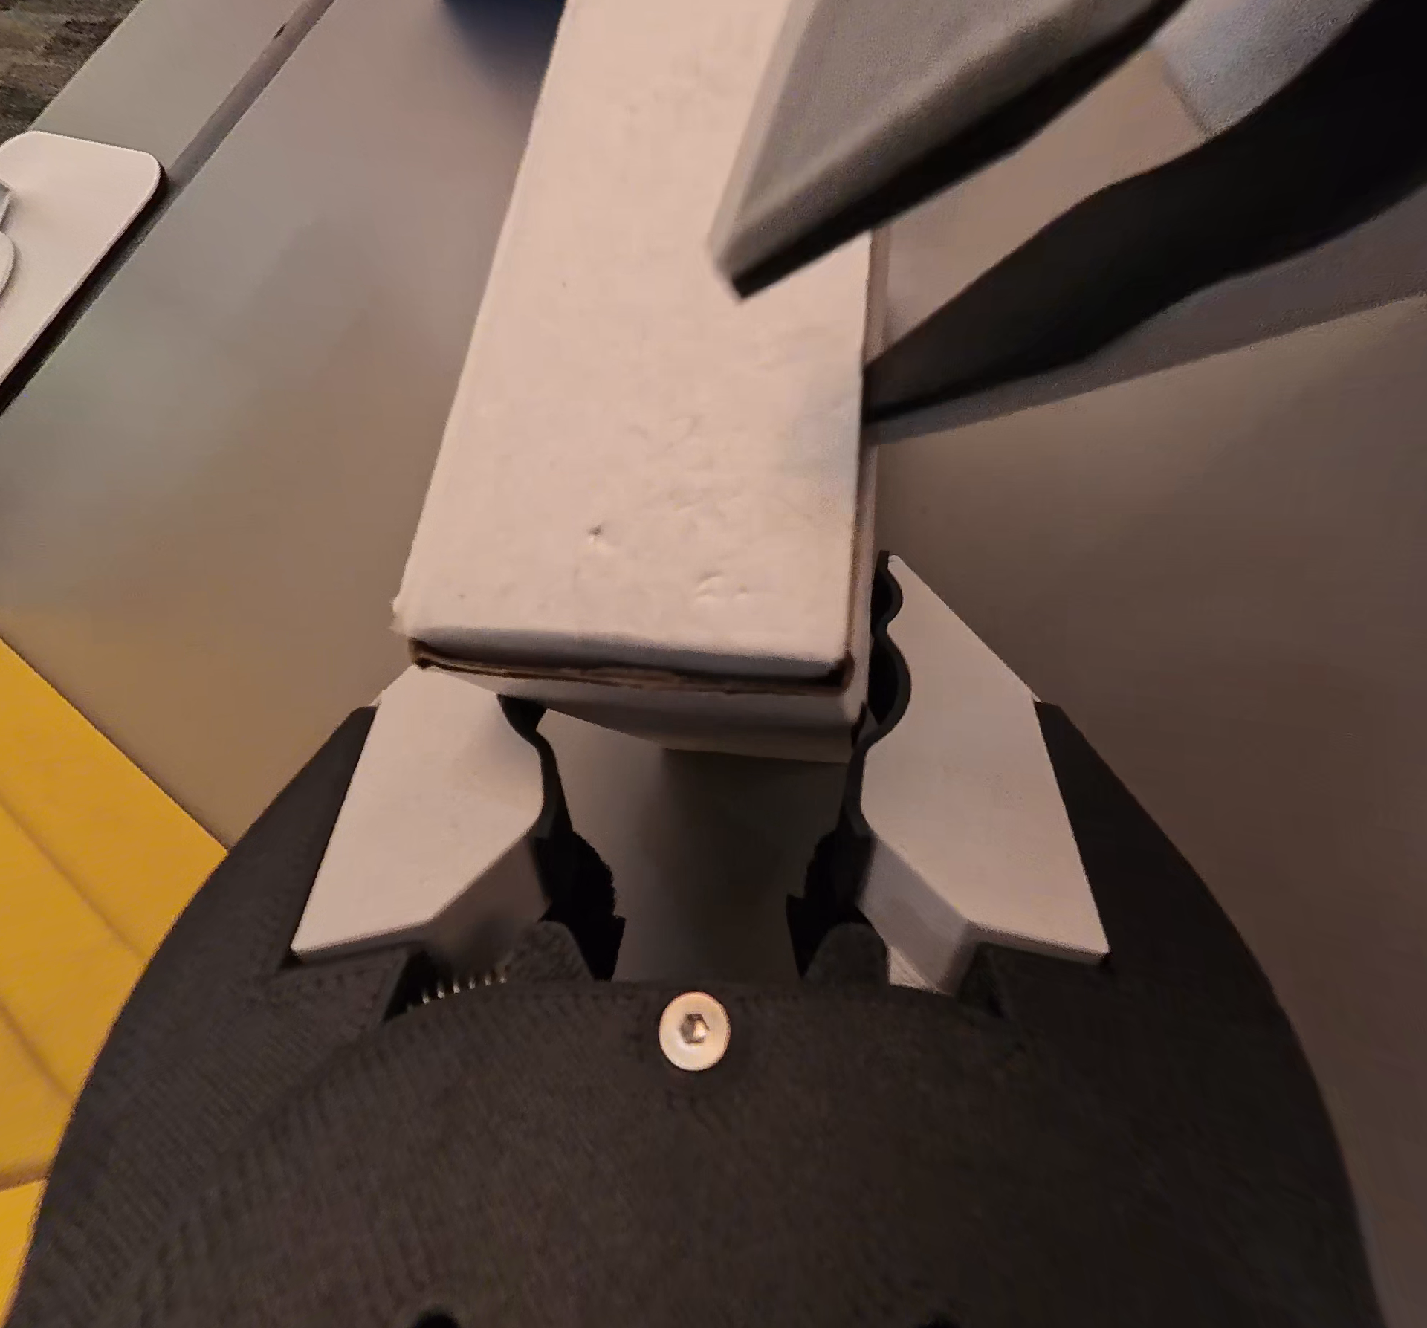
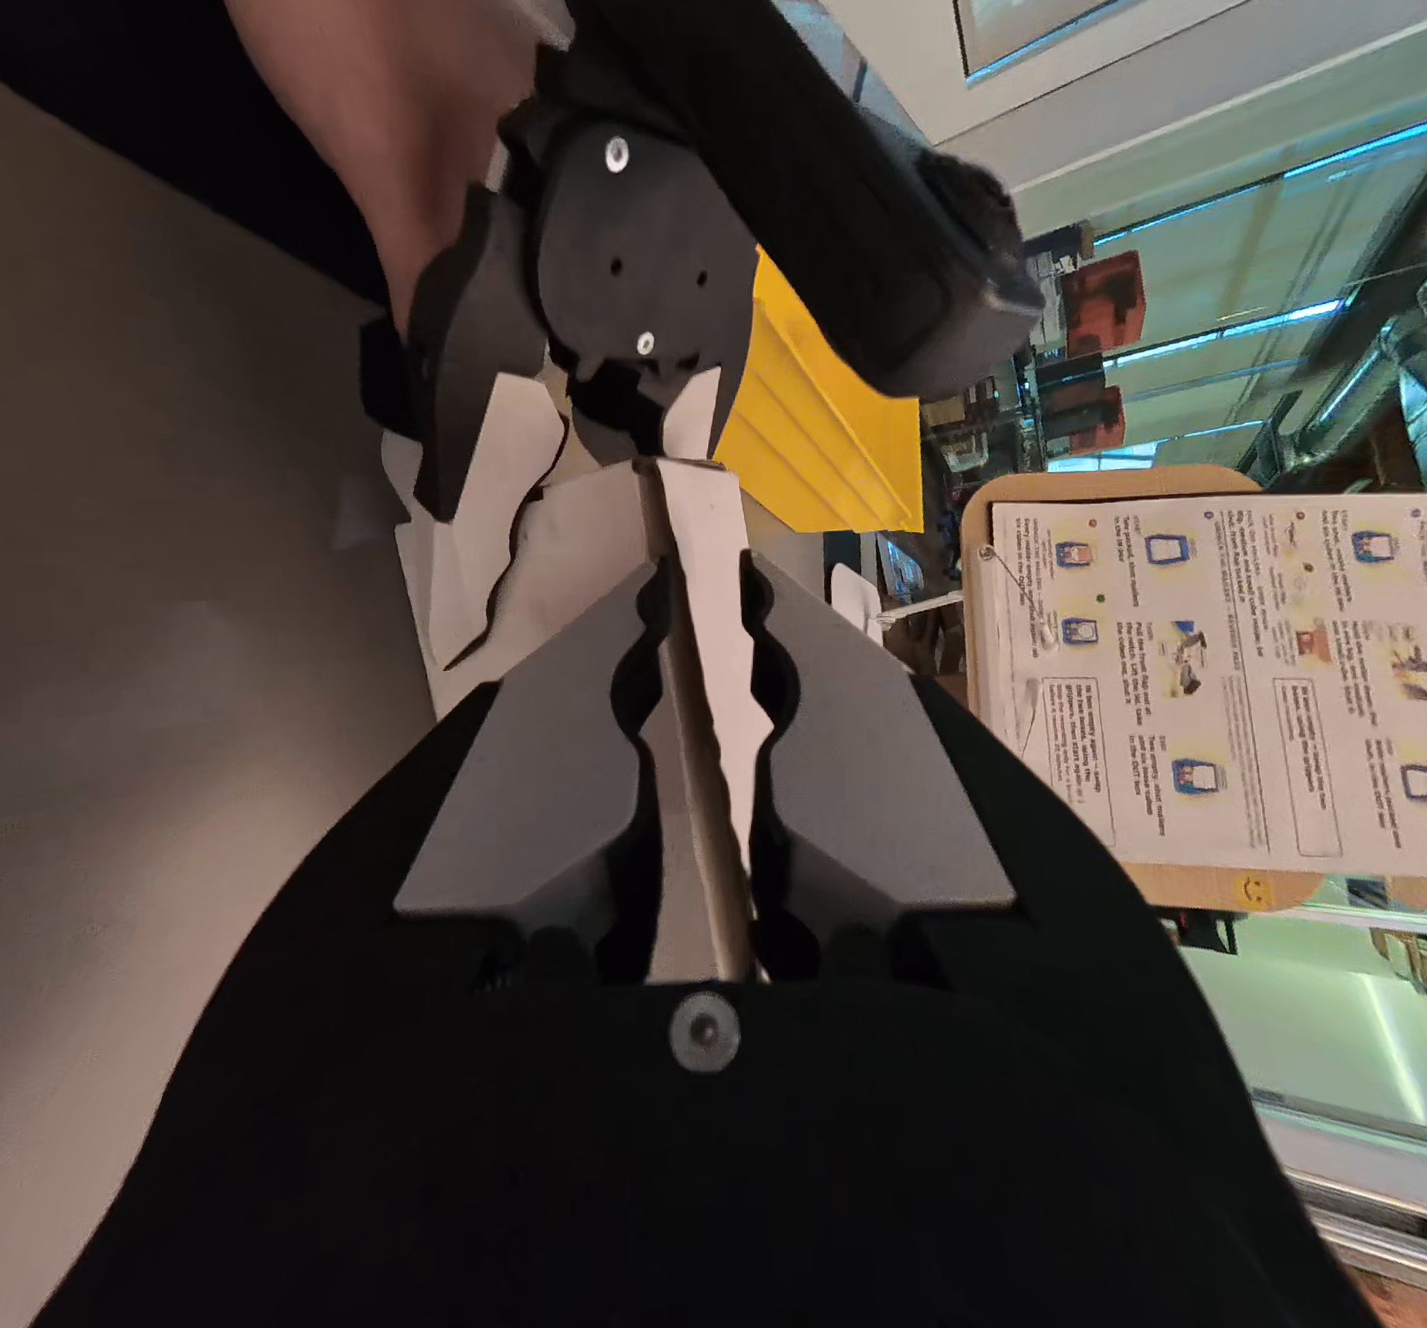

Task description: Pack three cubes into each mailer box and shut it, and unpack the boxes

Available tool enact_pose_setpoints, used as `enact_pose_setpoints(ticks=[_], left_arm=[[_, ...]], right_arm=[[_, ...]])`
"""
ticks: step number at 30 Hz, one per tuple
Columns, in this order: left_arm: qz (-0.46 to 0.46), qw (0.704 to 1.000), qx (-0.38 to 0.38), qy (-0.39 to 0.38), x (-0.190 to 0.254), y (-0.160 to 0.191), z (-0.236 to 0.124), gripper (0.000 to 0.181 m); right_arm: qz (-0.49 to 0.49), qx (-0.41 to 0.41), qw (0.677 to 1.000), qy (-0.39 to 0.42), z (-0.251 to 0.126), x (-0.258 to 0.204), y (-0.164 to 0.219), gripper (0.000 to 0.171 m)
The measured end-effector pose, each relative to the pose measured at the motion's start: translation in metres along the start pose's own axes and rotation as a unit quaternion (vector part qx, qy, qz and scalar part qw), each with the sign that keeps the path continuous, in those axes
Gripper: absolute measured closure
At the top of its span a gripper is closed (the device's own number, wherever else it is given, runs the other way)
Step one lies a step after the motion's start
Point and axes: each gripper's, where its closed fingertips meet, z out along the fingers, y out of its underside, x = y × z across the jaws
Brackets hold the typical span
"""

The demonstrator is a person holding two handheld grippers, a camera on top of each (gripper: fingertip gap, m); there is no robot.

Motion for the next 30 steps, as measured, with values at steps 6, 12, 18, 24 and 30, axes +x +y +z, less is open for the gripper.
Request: enact_pose_setpoints(ticks=[6,12,18,24,30], left_arm=[[0.000,1.000,0.001,0.004,0.001,0.000,0.000,0.099],[0.000,1.000,0.001,0.005,0.001,0.000,0.000,0.099],[-0.001,1.000,0.001,0.006,0.001,0.000,0.000,0.099],[-0.003,1.000,0.001,0.006,0.000,0.000,0.000,0.099],[0.000,1.000,0.001,0.007,0.001,0.000,0.000,0.099]], right_arm=[[0.004,-0.002,1.000,0.005,0.005,0.002,-0.001,0.159],[0.001,-0.005,1.000,0.012,0.005,0.006,-0.002,0.162],[0.000,-0.009,1.000,0.004,0.006,0.009,-0.002,0.162],[0.002,-0.012,1.000,0.000,0.007,0.010,-0.001,0.160],[-0.068,-0.061,0.996,0.004,0.010,0.008,0.018,0.162]])
